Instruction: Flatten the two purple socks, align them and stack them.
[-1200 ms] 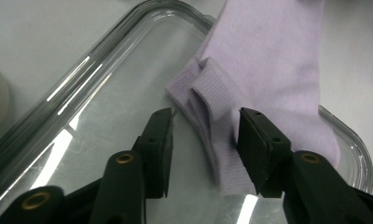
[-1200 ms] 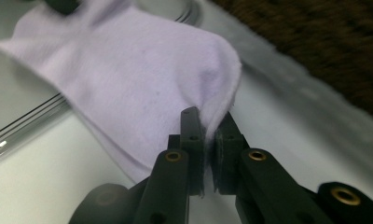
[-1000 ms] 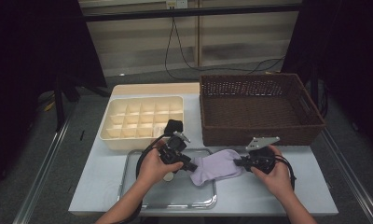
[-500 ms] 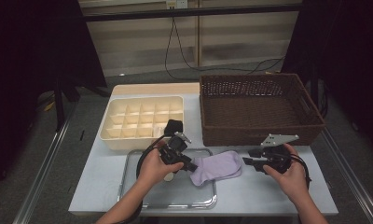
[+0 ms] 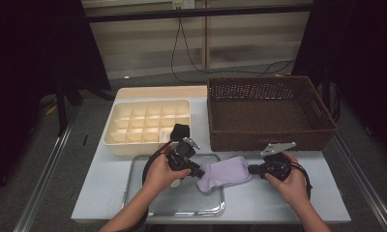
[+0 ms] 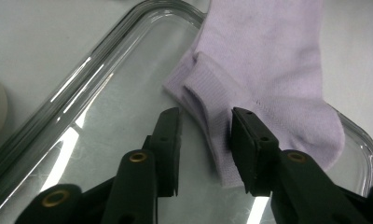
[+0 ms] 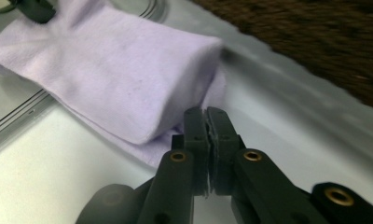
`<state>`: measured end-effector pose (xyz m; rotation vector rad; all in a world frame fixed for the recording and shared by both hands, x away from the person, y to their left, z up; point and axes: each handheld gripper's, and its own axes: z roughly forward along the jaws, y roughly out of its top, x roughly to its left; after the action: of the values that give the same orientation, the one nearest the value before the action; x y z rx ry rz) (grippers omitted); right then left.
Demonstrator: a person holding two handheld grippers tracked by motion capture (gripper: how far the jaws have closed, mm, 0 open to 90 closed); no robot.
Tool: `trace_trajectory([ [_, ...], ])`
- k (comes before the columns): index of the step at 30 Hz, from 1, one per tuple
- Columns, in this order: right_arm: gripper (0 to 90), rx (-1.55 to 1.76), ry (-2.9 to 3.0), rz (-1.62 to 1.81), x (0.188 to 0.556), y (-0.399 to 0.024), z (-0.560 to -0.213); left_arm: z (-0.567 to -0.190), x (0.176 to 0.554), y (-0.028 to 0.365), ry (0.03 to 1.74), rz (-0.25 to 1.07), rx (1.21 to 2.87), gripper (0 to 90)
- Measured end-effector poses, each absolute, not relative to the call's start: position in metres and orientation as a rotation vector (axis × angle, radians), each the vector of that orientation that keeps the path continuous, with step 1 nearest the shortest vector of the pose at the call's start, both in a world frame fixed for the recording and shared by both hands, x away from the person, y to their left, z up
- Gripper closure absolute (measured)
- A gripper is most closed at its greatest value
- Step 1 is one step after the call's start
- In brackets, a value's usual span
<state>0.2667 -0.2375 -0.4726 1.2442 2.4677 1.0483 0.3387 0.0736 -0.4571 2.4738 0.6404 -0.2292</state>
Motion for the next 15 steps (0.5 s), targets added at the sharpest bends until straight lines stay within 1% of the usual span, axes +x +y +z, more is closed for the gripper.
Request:
trace_trajectory([
  [4,88.7,1.249,2.462,1.074,0.262,-0.247,-0.471,-0.457,0.339,0.072,0.623,-0.224,2.483,64.6],
  [9,87.6,1.253,2.461,1.069,0.260,-0.247,-0.470,-0.457,0.338,0.072,0.624,-0.222,2.482,64.6],
  [10,84.0,1.242,2.456,1.079,0.261,-0.247,-0.470,-0.457,0.338,0.072,0.624,-0.224,2.483,64.6],
  [13,77.3,1.250,2.430,1.085,0.261,-0.249,-0.465,-0.457,0.338,0.072,0.622,-0.223,2.483,64.0],
  [15,74.4,1.239,2.407,1.101,0.261,-0.250,-0.458,-0.457,0.338,0.072,0.626,-0.220,2.477,64.0],
])
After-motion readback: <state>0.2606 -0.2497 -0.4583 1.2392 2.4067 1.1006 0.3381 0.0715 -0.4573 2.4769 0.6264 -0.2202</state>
